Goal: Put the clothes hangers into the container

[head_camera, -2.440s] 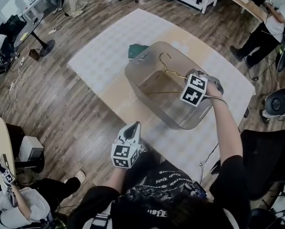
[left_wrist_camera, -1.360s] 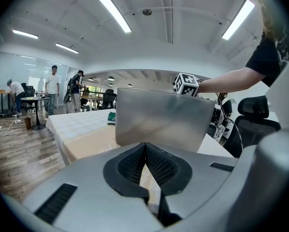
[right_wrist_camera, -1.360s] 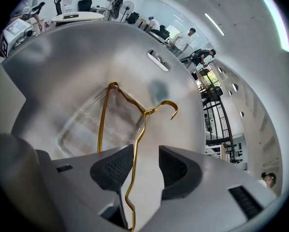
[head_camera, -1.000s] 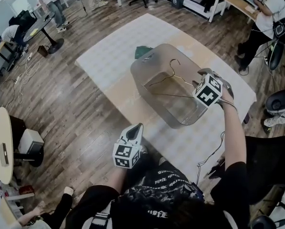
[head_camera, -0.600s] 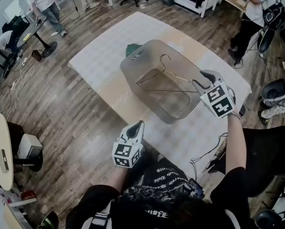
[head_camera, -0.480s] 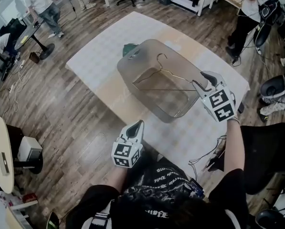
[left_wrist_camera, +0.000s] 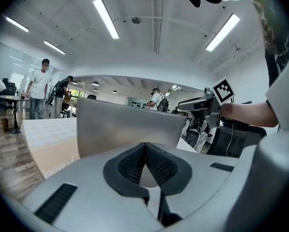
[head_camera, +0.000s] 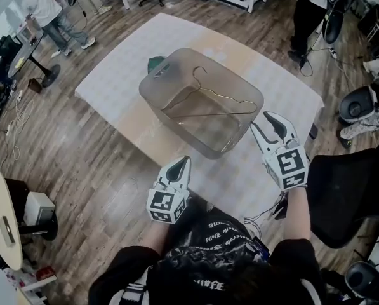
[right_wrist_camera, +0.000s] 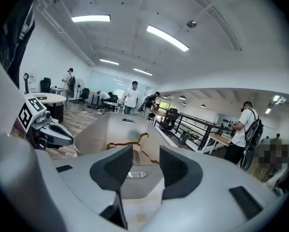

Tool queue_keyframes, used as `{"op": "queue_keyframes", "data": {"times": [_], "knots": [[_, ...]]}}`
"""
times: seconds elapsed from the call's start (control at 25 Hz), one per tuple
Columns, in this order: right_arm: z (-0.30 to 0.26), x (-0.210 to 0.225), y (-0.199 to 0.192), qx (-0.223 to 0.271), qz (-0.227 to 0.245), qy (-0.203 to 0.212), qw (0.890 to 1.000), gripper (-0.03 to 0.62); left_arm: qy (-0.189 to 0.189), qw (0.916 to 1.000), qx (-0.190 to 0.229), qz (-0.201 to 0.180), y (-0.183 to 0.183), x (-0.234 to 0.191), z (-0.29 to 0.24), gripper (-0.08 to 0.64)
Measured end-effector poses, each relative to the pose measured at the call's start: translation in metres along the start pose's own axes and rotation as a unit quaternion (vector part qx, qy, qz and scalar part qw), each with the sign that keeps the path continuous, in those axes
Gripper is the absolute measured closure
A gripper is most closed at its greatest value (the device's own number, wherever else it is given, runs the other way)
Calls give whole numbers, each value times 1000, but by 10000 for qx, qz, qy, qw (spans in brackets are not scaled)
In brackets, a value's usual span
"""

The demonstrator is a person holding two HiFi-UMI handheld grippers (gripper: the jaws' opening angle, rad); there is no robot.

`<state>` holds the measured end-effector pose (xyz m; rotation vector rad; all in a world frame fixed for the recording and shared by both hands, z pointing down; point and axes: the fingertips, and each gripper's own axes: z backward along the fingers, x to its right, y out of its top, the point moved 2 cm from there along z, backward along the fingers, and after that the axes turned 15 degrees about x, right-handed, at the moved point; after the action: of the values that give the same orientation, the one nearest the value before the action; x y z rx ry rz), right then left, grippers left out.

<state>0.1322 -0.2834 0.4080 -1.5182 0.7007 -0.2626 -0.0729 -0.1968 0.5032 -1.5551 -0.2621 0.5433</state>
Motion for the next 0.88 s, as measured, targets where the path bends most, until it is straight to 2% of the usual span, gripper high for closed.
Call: {"op": "queue_keyframes", "data": {"times": [0.24,0.4,0.88], "knots": [[29,-13,-24,221,-274,-579,9977,410,-72,10000,44,33,-1,10,-5,540],[46,-29,-51,207,-517,-734,9957,394,-163,9998,86,80,-5,16,-4,540],[86,-77,-125,-607,-1089,-1041,9867,396,-246,9996,122,90,-6,21,3,540]]}}
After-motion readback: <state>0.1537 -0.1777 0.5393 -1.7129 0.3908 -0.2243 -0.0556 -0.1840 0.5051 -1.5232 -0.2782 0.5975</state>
